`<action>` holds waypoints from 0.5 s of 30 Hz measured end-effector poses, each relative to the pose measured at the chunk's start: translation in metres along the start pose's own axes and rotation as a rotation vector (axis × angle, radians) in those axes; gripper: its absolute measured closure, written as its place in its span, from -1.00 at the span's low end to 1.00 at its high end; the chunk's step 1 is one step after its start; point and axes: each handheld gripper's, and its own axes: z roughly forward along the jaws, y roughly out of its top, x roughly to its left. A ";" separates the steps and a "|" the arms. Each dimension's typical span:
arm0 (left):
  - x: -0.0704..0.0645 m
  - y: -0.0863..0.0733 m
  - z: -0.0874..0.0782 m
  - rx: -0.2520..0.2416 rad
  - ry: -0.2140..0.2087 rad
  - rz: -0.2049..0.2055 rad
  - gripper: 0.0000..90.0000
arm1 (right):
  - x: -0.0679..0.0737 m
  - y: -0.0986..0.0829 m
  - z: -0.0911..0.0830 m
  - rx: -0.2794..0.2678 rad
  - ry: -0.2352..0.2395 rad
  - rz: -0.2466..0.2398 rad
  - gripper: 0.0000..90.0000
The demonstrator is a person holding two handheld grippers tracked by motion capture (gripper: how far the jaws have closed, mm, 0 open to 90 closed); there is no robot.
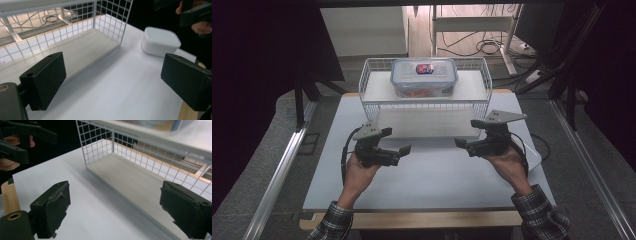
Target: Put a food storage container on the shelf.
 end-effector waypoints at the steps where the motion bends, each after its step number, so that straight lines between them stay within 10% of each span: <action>1: -0.001 -0.003 0.000 0.009 0.006 0.005 -0.90 | 0.001 -0.004 -0.001 0.000 0.001 0.001 -0.84; 15: -0.015 -0.050 -0.007 -0.021 -0.008 0.014 -0.89 | 0.019 -0.059 -0.008 0.032 -0.027 0.003 -0.86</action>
